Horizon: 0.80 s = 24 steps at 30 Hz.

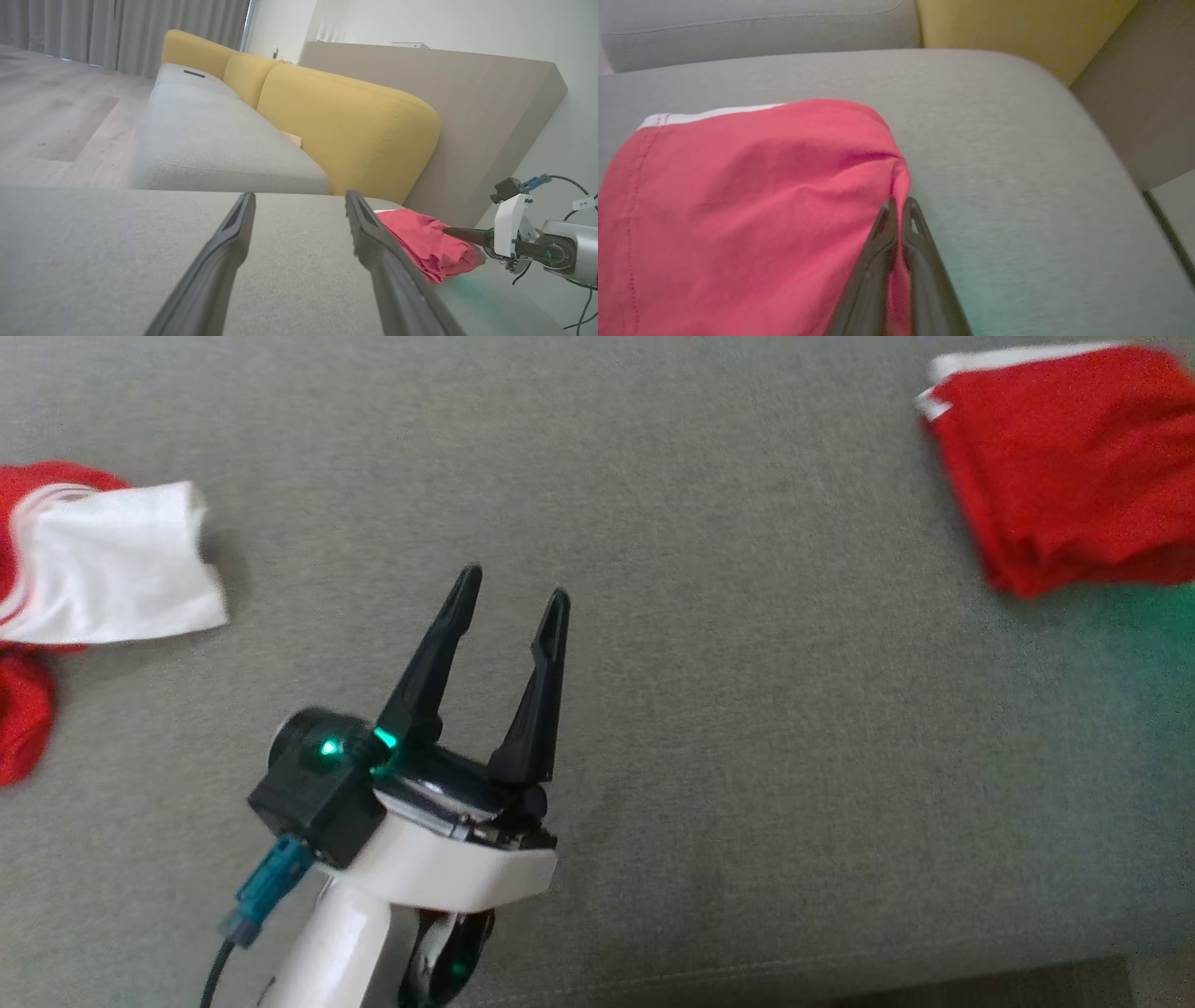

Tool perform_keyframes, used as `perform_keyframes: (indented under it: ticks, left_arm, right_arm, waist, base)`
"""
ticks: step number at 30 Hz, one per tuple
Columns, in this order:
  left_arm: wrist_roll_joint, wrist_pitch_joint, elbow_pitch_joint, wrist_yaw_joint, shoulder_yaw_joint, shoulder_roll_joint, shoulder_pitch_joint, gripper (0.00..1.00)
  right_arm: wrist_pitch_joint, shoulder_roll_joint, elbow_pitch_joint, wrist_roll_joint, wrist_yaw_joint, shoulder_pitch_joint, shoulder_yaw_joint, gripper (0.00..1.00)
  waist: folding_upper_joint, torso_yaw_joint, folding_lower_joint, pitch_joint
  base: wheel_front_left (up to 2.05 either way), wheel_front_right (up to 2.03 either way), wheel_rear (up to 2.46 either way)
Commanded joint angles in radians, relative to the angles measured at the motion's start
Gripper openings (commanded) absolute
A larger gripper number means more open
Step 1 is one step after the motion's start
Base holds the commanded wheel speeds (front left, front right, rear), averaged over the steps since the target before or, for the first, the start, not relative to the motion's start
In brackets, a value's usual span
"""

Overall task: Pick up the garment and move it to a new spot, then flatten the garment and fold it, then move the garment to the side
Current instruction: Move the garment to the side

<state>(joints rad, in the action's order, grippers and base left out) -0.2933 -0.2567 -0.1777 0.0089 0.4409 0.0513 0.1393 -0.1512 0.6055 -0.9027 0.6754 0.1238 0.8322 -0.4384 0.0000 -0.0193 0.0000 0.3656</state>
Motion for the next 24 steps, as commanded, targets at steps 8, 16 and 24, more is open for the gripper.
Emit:
perform_keyframes:
  ticks: [8, 16, 24]
  left_arm:
    - [0.024, -0.005, -0.084, -0.009, -0.017, -0.001, 0.083, 1.00]
    - [0.046, -0.005, -0.081, -0.023, -0.019, -0.001, 0.108, 1.00]
    - [0.050, -0.005, -0.020, -0.005, -0.028, -0.001, 0.101, 1.00]
  right_arm:
    - [0.091, 0.122, -0.011, -0.061, 0.007, 0.110, -0.008, 0.00]
    - [0.148, 0.153, -0.095, -0.142, 0.007, 0.188, 0.018, 0.00]
    - [0.367, 0.074, -0.211, -0.324, 0.007, 0.230, 0.087, 1.00]
  waist:
    - [0.0000, -0.075, 0.0000, 0.111]
    - [0.0000, -0.088, 0.0000, 0.145]
    - [0.0000, -0.063, 0.0000, 0.078]
  base:
    - [0.00, 0.00, 0.00]
    - [0.00, 0.00, 0.00]
    - [0.00, 0.00, 0.00]
